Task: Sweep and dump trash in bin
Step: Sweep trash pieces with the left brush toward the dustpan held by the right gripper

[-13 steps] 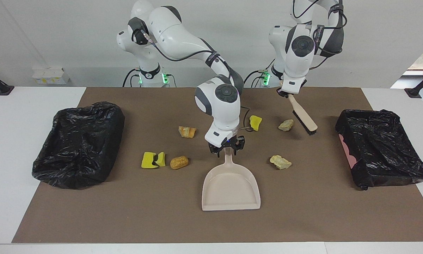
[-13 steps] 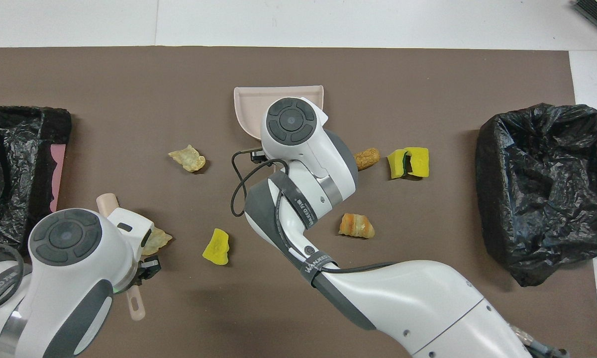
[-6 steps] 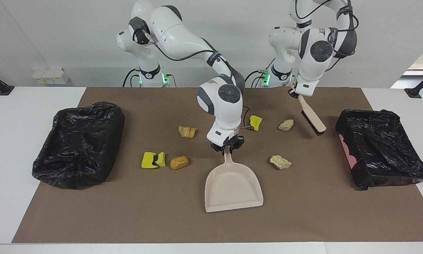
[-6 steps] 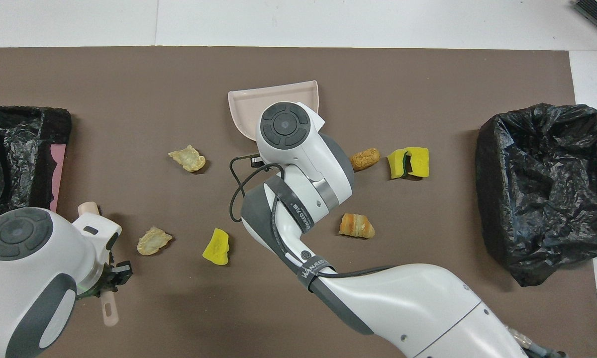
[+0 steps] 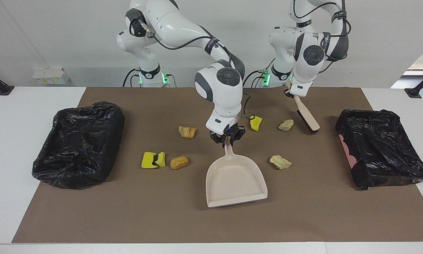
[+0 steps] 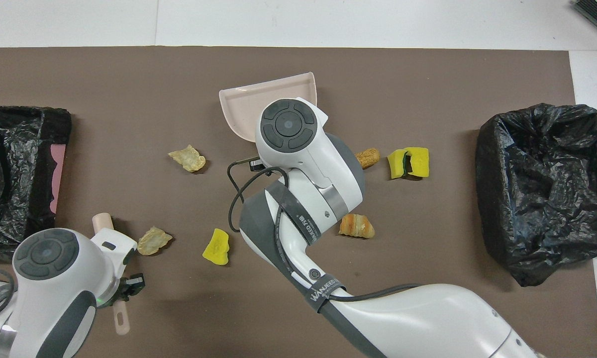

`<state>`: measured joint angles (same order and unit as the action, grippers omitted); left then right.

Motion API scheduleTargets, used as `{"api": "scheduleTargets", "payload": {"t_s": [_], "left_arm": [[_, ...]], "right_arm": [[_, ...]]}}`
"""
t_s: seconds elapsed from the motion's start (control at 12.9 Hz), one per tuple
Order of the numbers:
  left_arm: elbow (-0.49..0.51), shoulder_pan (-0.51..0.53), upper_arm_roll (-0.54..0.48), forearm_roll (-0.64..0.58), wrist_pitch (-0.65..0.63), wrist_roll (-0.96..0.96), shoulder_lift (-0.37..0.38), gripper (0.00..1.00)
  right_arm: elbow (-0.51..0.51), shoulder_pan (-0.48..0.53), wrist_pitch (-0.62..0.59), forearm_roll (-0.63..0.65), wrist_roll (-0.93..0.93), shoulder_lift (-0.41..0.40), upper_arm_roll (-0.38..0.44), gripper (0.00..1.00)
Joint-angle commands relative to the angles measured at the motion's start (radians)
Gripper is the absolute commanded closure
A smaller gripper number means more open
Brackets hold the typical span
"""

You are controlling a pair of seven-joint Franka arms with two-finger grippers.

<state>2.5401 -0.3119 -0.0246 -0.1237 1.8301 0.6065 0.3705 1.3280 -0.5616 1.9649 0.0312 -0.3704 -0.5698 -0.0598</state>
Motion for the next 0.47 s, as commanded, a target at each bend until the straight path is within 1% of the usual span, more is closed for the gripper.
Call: {"api": "scheduleTargets", "payload": {"t_s": [0.0, 0.16, 0.23, 0.39], "left_arm": [[0.031, -0.093, -0.003, 0.054, 0.073, 0.012, 0.024, 1.0], [0.032, -0.174, -0.001, 0.082, 0.086, 0.013, 0.007, 1.0], [0.031, -0.193, -0.003, 0.113, 0.096, 0.018, 0.007, 1.0], [0.031, -0.231, -0.001, 0.119, 0.116, -0.002, 0.004, 1.0]], "right_arm": [[0.057, 0.014, -0.038, -0.057, 0.26, 0.048, -0.031, 1.0], [0.082, 0.043, -0.057, -0.057, 0.509, 0.06, -0.031, 1.0], [0.101, 0.075, -0.06, -0.057, 0.666, 0.064, -0.031, 1.0], [0.155, 0.112, -0.057, -0.056, 0.864, 0.082, -0.029, 1.0]]}}
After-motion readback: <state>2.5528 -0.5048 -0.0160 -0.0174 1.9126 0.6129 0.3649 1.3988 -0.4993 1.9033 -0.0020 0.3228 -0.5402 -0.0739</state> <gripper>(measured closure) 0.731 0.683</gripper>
